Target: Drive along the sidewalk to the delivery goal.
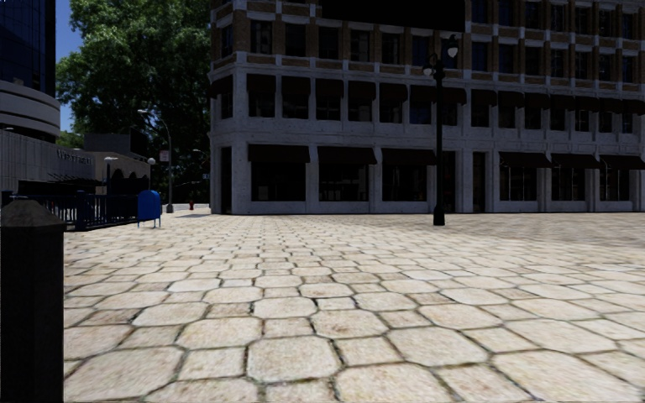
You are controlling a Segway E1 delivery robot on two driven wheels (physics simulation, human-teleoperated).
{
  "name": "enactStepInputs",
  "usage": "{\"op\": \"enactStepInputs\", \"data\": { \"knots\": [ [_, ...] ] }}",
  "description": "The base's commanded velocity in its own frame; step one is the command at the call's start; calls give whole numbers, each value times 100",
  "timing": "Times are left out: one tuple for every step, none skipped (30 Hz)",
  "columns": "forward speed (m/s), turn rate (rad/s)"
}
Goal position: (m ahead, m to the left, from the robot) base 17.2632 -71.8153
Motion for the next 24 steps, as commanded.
{"op": "enactStepInputs", "data": {
  "knots": [
    [141, 0],
    [141, 0],
    [151, 0],
    [159, 0],
    [162, 0],
    [162, 0],
    [163, 0],
    [163, 0],
    [163, 0],
    [163, 0],
    [163, 0],
    [163, 0],
    [163, 0],
    [163, 0],
    [163, 0],
    [163, 0],
    [163, 0],
    [163, 0],
    [163, -1],
    [163, -1],
    [163, -11],
    [163, -22],
    [163, -30],
    [163, -34]
  ]
}}
